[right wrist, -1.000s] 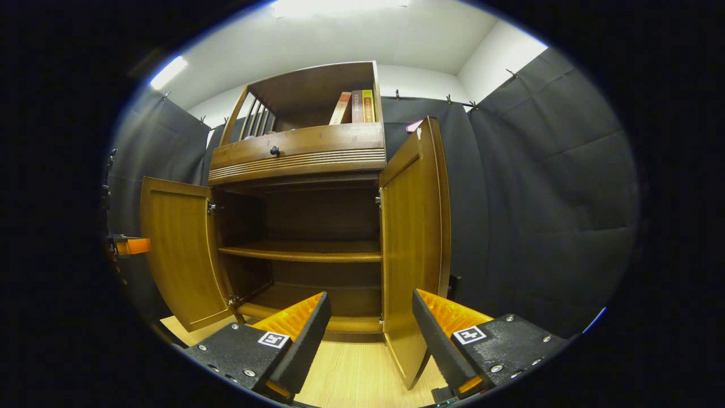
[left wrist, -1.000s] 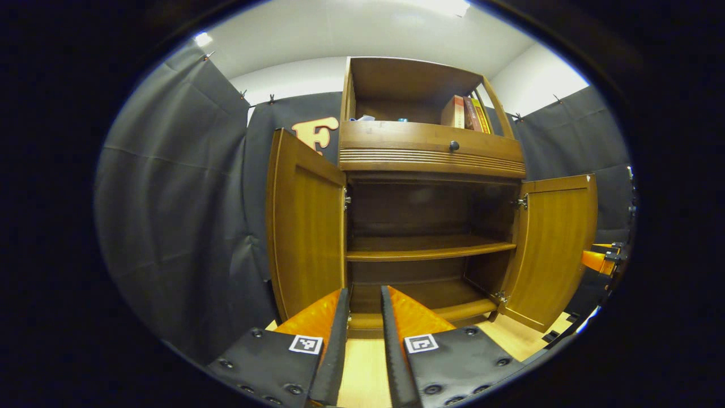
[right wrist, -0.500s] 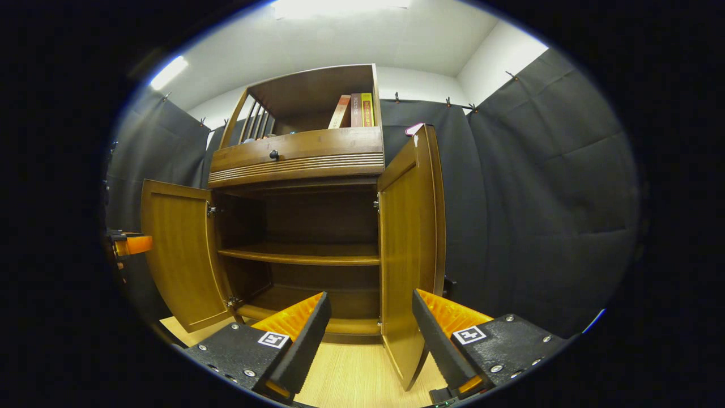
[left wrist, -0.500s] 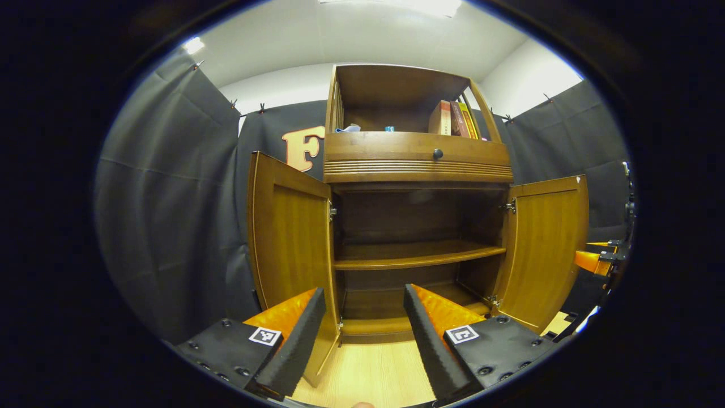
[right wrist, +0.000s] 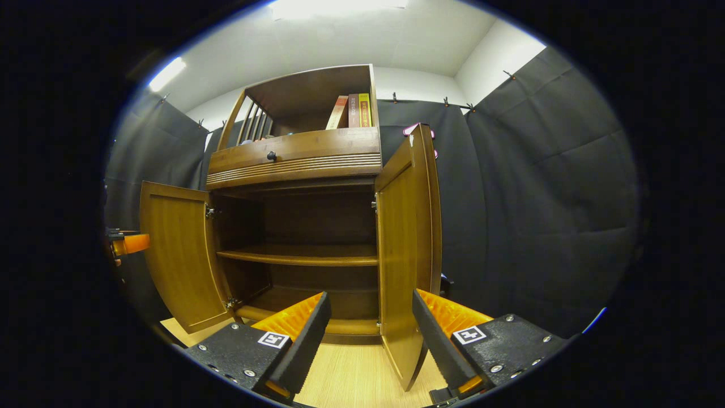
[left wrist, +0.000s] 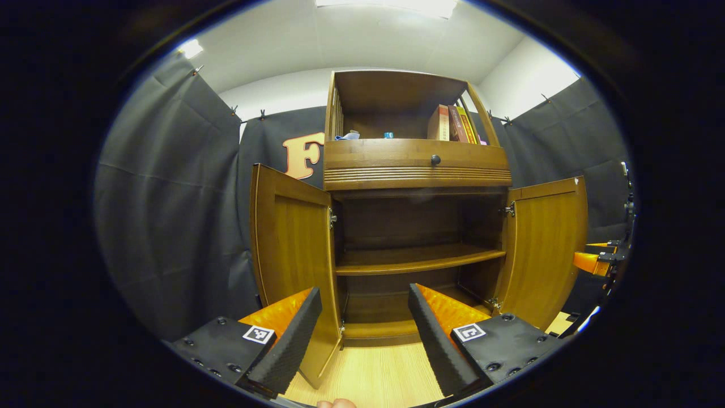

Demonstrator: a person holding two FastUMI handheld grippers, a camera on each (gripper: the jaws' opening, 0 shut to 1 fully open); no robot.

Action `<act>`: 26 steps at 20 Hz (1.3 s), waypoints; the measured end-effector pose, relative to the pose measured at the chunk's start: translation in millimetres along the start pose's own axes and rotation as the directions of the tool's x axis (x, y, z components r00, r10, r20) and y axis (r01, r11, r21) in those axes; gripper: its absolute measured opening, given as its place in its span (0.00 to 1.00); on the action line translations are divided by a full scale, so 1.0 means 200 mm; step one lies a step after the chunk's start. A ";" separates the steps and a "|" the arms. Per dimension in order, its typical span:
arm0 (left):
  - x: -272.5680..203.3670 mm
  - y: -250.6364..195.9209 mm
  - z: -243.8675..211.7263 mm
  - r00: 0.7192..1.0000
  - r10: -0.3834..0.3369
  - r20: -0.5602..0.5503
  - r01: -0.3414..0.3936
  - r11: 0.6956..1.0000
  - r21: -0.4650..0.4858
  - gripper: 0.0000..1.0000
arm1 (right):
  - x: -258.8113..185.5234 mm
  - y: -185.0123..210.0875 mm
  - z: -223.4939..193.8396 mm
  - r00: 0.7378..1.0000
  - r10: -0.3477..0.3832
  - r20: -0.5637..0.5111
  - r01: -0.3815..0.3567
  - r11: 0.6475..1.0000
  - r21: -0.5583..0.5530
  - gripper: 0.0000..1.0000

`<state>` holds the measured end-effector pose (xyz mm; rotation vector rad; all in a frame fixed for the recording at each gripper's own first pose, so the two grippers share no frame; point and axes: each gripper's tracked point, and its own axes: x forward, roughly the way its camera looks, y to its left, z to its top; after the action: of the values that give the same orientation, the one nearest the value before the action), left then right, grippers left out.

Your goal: Open the right door of the double-door shoe cabinet with the right hand, and open the left door with the left hand.

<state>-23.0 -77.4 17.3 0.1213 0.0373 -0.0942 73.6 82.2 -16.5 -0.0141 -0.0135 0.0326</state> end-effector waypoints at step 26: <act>0.00 0.00 -0.01 1.000 0.002 0.014 -0.002 1.000 -0.012 1.00 | 0.01 -0.02 0.01 1.000 -0.007 0.012 0.007 1.000 0.005 1.00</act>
<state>-22.9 -76.3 16.3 0.1091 0.0242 -0.0927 75.1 78.7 -13.6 -0.0088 -0.0250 0.0259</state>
